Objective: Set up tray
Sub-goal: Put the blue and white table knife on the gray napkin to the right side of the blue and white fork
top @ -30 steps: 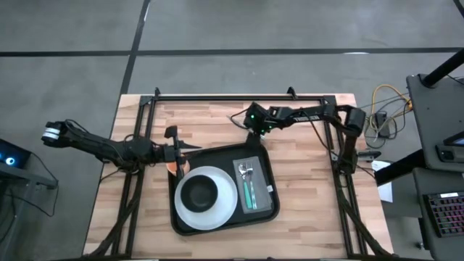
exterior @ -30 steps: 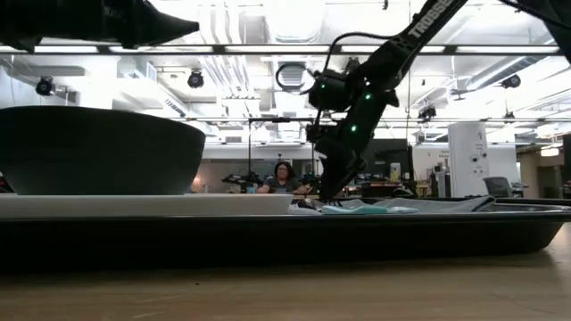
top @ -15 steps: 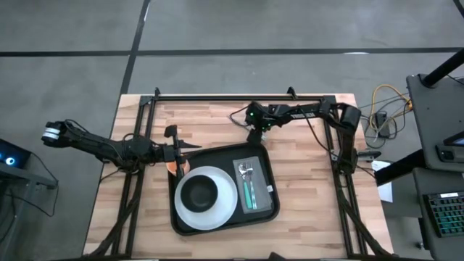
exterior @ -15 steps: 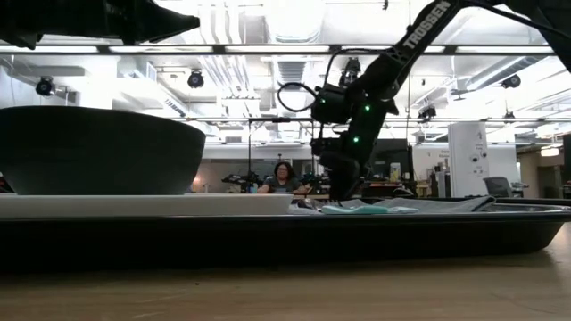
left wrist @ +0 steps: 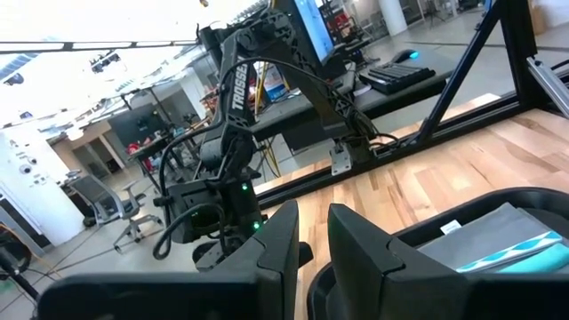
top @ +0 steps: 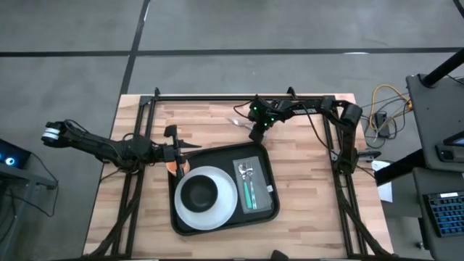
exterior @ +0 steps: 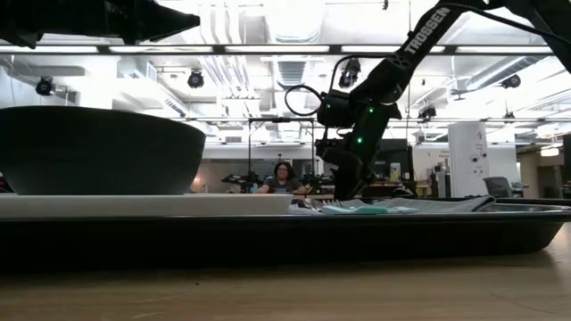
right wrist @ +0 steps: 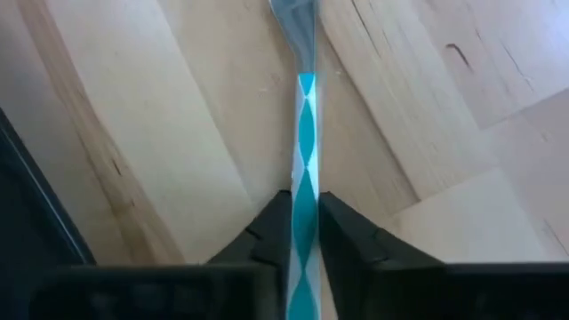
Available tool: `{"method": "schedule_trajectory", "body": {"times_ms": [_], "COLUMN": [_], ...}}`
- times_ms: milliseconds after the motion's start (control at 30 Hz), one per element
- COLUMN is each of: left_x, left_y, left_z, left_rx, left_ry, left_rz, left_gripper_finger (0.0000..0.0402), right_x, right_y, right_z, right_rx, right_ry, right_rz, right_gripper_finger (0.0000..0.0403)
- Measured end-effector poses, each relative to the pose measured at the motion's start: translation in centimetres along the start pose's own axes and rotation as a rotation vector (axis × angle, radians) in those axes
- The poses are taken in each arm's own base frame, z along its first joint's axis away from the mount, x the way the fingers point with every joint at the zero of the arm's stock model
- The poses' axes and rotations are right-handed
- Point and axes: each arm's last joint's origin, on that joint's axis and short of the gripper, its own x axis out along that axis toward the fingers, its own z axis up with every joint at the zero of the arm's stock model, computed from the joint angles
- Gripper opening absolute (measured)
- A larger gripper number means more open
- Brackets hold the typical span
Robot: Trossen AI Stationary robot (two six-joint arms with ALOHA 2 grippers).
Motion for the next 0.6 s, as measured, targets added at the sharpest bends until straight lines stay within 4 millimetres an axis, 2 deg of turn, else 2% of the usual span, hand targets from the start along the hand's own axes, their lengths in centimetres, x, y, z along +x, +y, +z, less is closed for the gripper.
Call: {"method": "schedule_trajectory", "body": {"times_ms": [67,300,600], "left_x": [0.0,0.0,0.0], "left_y": [0.0,0.0,0.0], "left_z": [0.0,0.0,0.0], "left_rx": [0.0,0.001,0.017], "left_ry": [0.0,0.0,0.0], "left_rz": [0.0,0.0,0.0], "left_gripper_finger": [0.0046,0.0046,0.0046], "right_x": [-0.1,-0.2,-2.0], "right_y": [0.0,0.6,3.7], "right_z": [0.2,0.2,-1.4], "right_rx": [-0.001,-0.009,0.015], "right_ry": [-0.001,0.0,0.02], "right_rz": [-0.008,-0.02,-0.132], "right_gripper_finger": [0.0023,0.0021,0.0019]}}
